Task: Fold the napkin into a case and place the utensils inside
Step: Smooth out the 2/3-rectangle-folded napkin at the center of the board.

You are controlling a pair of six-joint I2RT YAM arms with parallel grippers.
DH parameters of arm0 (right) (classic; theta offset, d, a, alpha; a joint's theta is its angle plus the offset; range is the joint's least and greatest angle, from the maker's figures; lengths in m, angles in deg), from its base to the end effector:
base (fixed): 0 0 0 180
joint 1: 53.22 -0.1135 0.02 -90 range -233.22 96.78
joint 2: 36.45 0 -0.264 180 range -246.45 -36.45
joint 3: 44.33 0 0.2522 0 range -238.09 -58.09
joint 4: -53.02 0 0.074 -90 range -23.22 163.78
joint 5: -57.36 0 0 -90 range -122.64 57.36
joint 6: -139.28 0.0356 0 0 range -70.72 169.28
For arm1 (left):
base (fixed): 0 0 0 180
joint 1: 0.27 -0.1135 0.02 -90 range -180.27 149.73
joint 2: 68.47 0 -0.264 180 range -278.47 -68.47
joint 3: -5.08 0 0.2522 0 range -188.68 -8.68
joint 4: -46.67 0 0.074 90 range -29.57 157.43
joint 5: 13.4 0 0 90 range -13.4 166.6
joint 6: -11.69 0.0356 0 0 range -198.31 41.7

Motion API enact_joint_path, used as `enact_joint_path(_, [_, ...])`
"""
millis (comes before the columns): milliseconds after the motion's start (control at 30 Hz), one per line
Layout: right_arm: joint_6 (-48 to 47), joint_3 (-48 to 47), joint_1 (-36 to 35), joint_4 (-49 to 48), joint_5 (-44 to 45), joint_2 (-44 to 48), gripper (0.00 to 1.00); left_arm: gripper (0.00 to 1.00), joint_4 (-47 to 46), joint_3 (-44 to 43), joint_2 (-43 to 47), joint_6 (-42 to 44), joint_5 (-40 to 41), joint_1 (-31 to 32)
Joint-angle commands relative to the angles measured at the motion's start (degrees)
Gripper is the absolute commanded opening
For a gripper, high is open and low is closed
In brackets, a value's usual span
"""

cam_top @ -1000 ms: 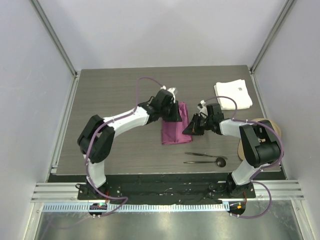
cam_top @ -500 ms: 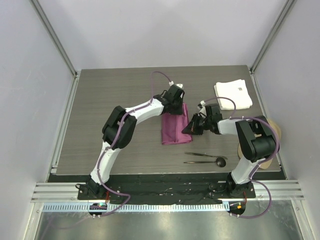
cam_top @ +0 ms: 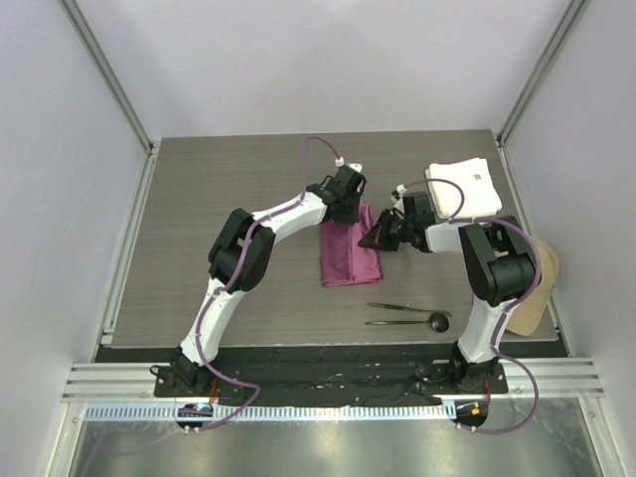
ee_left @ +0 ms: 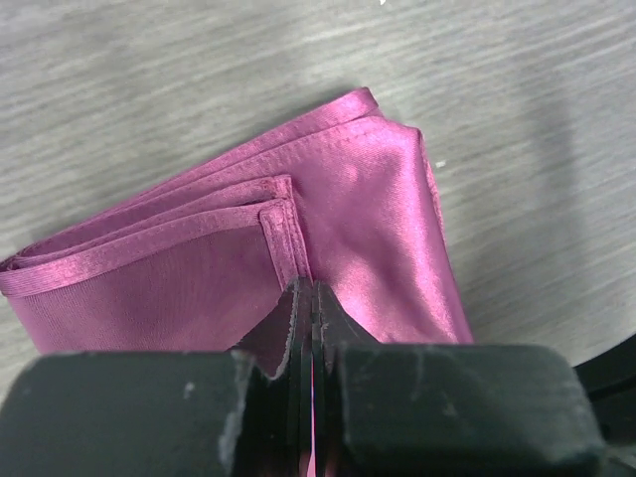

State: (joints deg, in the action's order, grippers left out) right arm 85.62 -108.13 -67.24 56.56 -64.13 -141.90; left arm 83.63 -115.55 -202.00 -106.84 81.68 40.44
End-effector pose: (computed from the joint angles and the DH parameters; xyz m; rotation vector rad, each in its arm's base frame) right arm 0.3373 0.1034 0.1263 0.1951 2.4630 1.0567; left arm 0.3949 -0.3356 0.1649 0.2235 2.4739 -0.4249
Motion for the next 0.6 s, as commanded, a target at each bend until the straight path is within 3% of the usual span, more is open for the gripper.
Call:
enact_joint_path(0, [-0.3,-1.46,0.22,-1.3,2.48,-1.16,0.01,0.0,0.44,-3.17,-1.72,1.29,1.16,-0.89])
enact_joint_path(567, [-1.09,-1.46,0.22,-1.12,1.69,-3.36,0.01,0.0,-7.46,-2.03,0.2,-2.93,-4.47,-1.42])
